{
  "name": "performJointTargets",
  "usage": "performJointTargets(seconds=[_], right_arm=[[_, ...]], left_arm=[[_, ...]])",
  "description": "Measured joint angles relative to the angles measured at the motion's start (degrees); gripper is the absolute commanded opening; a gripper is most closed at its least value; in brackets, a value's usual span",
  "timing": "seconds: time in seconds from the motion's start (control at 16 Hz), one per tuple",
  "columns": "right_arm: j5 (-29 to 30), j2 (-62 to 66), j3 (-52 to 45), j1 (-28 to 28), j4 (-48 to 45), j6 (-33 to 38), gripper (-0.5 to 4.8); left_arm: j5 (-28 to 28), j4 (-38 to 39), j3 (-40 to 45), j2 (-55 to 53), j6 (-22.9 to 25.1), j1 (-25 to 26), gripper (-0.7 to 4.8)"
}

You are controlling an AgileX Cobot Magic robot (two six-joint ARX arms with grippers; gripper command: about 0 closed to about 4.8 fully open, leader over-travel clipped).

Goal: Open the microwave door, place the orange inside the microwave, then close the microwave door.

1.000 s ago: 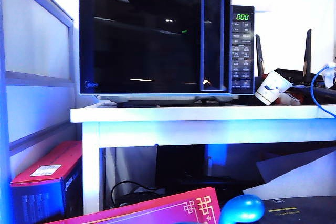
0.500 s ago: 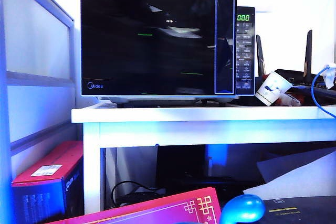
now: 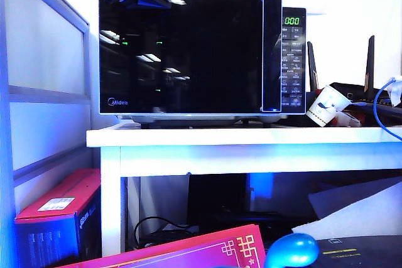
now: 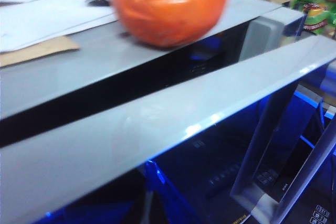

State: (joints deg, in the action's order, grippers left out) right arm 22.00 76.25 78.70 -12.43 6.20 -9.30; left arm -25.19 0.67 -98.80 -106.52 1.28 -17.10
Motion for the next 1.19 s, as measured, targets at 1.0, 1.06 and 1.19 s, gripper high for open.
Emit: performJointTargets(seconds=[1.0, 1.06, 1.19], right_arm=[[-11.8, 16.9, 0.0, 0.0, -17.0, 4.4, 3.14], [-11.8, 18.0, 0.0, 0.0, -18.3, 4.9, 3.14], [-11.9, 20.3, 0.0, 0.4, -22.4, 6.6, 3.14]], left_arm=[[-1.8, -8.9, -3.4, 1.3, -3.5, 0.2, -0.05], [-1.8, -9.1, -4.3, 1.4, -3.5, 0.2, -0.05], [-1.8, -9.0, -5.8, 1.5, -3.5, 0.2, -0.05]])
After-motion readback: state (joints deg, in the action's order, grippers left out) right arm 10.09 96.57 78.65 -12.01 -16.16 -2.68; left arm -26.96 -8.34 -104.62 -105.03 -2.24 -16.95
